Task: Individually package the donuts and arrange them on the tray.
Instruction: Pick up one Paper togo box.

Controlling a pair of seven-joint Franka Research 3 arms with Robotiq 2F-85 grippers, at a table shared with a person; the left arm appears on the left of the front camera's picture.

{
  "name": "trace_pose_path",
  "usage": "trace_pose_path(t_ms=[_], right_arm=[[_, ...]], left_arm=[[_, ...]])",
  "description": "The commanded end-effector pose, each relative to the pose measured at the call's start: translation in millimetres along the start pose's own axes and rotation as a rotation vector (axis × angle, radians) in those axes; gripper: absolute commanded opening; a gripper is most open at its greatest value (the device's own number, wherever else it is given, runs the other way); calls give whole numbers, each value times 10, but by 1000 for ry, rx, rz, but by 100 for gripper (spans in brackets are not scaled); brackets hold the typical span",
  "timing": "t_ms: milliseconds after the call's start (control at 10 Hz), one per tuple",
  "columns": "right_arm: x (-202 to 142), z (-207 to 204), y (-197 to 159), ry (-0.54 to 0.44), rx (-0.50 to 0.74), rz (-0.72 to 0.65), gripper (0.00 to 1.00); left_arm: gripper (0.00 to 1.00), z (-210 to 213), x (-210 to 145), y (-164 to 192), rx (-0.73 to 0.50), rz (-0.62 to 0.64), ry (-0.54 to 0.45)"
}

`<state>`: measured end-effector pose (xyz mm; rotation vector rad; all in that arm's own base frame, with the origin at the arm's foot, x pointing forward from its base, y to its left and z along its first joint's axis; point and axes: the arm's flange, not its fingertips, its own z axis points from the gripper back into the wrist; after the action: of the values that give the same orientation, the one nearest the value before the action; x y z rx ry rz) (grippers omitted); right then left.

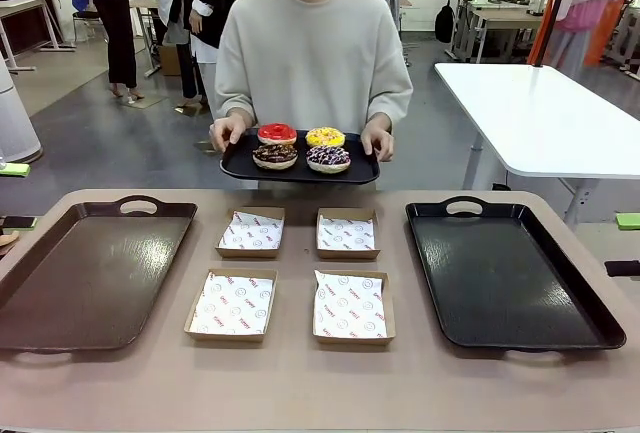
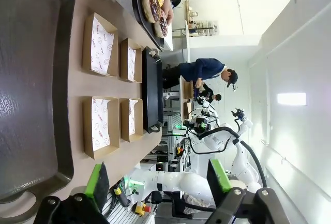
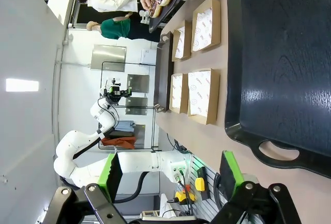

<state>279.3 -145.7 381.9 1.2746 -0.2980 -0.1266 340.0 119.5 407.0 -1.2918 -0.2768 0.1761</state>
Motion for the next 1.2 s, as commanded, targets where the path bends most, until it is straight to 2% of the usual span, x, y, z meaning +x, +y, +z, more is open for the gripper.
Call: trace_pose_path(t_ms=[0,1100], right_arm=[[-2,7,-1,-1,3,2,100],[-2,7,-1,-1,3,2,100]], left_arm=[[100,-20,11,-14,-15,-2,-4],[100,-20,11,-14,-15,-2,-4]])
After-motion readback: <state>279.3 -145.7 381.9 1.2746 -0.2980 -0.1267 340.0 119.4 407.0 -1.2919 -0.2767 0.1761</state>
